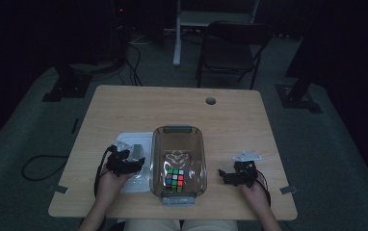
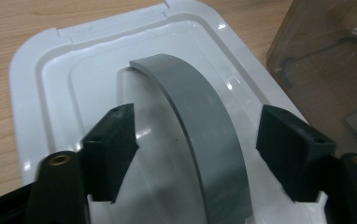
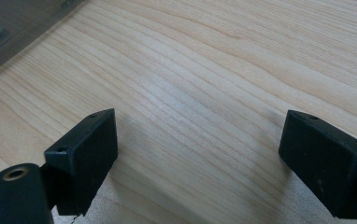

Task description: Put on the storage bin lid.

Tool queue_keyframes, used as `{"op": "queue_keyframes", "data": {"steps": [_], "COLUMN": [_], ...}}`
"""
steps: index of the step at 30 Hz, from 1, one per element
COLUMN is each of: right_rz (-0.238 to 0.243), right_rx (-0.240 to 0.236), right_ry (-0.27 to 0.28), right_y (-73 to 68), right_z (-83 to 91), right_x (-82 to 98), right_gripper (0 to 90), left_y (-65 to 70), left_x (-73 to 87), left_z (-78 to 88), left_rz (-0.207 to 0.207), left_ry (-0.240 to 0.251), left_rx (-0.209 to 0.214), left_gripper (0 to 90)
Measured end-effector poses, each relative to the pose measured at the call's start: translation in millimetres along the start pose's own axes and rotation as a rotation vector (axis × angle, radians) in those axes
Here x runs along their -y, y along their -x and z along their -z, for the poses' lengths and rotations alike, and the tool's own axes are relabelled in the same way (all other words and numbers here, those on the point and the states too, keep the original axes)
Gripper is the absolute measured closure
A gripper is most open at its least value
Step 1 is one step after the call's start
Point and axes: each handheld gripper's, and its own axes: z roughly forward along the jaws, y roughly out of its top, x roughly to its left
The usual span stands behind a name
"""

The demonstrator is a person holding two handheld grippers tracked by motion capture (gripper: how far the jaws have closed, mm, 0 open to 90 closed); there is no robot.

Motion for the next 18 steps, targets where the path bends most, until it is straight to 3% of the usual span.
{"op": "queue_keyframes", "data": {"steps": [8, 12, 18], "right_rz": [0.0, -0.015, -0.027], "right_rx": [0.001, 0.002, -0.018], "right_ry": [0.0, 0.005, 0.054], "right_y": [-0.1, 1.1, -1.0], "right_z": [0.0, 0.4, 7.2], "right_x": [-0.1, 0.0, -3.6], "right_gripper": [11.2, 11.2, 11.2], "left_y": [-0.7, -3.7, -11.9], "left_x": [0.4, -0.3, -0.5], "left_z": [-1.8, -1.2, 2.1], "left_rz": [0.0, 0.012, 0.037], "left_ry": [-0.004, -0.005, 0.004], "left_rx": [0.032, 0.03, 0.02], "left_gripper": [59.0, 61.8, 68.5]}}
